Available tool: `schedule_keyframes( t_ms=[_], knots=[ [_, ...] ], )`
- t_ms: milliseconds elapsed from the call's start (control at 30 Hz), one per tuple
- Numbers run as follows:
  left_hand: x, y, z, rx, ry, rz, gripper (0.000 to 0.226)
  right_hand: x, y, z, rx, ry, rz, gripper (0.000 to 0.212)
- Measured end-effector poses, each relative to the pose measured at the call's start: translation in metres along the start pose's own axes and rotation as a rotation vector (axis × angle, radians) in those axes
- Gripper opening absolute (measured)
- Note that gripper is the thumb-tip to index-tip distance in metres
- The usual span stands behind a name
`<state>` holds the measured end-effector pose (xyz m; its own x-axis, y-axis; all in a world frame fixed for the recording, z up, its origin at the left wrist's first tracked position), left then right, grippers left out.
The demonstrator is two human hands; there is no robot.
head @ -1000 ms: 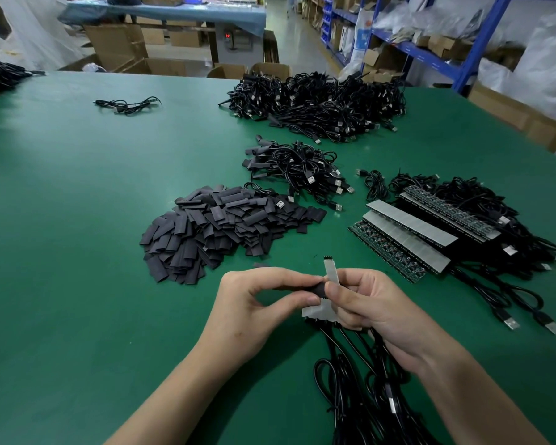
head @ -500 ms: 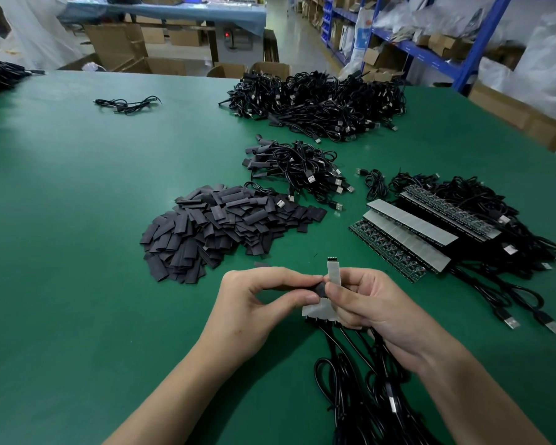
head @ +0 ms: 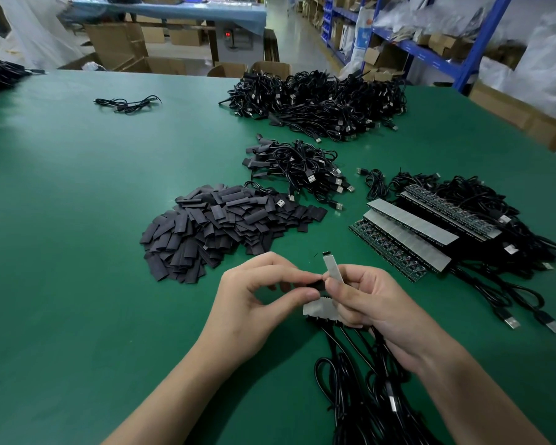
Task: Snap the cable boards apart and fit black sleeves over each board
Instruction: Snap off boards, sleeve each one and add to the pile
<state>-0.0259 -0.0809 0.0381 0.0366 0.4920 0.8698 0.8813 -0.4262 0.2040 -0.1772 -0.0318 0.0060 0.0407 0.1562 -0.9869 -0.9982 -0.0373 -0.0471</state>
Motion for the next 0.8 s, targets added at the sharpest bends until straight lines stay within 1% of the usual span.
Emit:
schedule_keyframes(
  t_ms=[100, 200, 267, 500, 567, 633, 700, 733, 800],
  knots=[
    [0.001, 0.000, -0.001, -0.008, 0.014, 0.021, 0.017, 0.000, 0.000, 0.000, 0.005, 0.002, -0.010, 0.025],
    [-0.001, -0.001, 0.000, -0.021, 0.037, 0.052, 0.018, 0.000, 0.000, -0.001, 0.005, 0.009, -0.007, 0.042],
    [-0.003, -0.004, 0.000, -0.040, 0.075, 0.099, 0.018, -0.001, -0.001, -0.001, 0.012, 0.020, 0.005, 0.047],
    [-0.014, -0.011, 0.002, -0.102, 0.221, 0.234, 0.018, -0.007, -0.001, 0.001, 0.047, 0.067, 0.012, 0.031],
    [-0.016, -0.013, 0.004, -0.114, 0.289, 0.327, 0.019, -0.009, -0.001, 0.002, 0.051, 0.080, -0.016, 0.029],
    [-0.018, -0.015, 0.006, -0.132, 0.362, 0.420, 0.020, -0.011, -0.001, 0.003, 0.052, 0.088, -0.034, 0.021],
    [-0.020, -0.015, 0.007, -0.135, 0.410, 0.475, 0.016, -0.012, -0.001, 0.003, 0.058, 0.100, -0.021, 0.011],
    [-0.020, -0.015, 0.007, -0.139, 0.430, 0.508, 0.014, -0.012, 0.000, 0.003, 0.067, 0.107, 0.000, 0.011],
    [-0.022, -0.018, 0.009, -0.157, 0.472, 0.575, 0.018, -0.013, 0.001, 0.003, 0.067, 0.113, 0.050, 0.015]
  ],
)
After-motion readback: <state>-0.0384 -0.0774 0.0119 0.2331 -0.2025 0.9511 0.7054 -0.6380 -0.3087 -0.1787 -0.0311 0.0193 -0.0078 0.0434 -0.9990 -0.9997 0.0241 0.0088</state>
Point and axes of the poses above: each hand's wrist, its own z-axis away from the middle knuckle, its own y-axis out of the back of the hand, x = y × z, the point moved 8 cm from there along -z, towards the middle knuckle, and after that the axes turned 4 degrees about z, right-handed, at the moved point
